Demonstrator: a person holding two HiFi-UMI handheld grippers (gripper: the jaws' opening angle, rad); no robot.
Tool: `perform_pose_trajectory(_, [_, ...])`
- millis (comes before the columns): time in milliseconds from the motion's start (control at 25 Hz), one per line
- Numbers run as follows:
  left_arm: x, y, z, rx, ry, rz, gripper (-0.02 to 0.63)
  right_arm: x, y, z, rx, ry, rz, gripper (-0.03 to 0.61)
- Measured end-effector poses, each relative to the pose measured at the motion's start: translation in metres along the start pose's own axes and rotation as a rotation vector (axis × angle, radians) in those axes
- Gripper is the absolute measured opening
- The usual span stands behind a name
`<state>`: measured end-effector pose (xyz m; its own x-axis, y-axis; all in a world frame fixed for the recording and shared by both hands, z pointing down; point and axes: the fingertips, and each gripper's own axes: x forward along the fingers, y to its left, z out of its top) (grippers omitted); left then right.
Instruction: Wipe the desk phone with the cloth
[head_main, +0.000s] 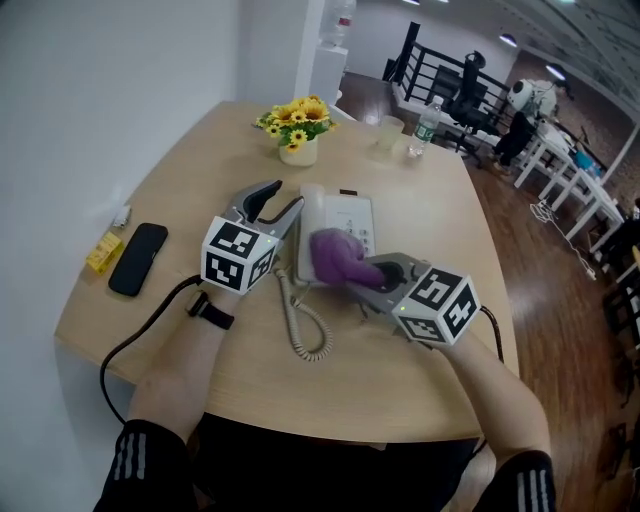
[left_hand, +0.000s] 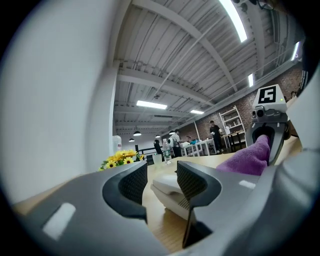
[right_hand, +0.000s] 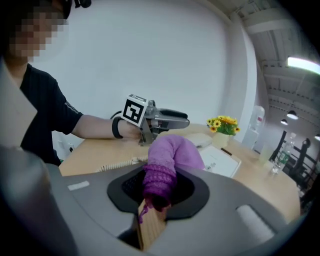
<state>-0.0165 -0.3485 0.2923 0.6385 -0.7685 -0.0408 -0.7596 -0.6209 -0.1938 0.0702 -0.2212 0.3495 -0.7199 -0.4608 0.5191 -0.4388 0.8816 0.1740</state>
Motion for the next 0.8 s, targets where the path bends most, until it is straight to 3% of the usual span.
perform_pose_trajectory(200, [0.0, -0.005, 0.001, 0.011, -0.012, -0.008, 0.179, 0.041, 0.019, -0.005, -0.054, 0.027, 0.033, 0.08])
perform_pose_trajectory(400, [0.001, -0.009, 0.003, 0.01, -0.021, -0.026, 0.179, 0.033, 0.007, -0.029, -0.092, 0.087, -0.027, 0.08])
perform_pose_trajectory(800, [0.002, -0.019, 0.005, 0.027, -0.021, -0.05, 0.179, -0.029, -0.041, -0.08, 0.075, 0.124, -0.162, 0.08])
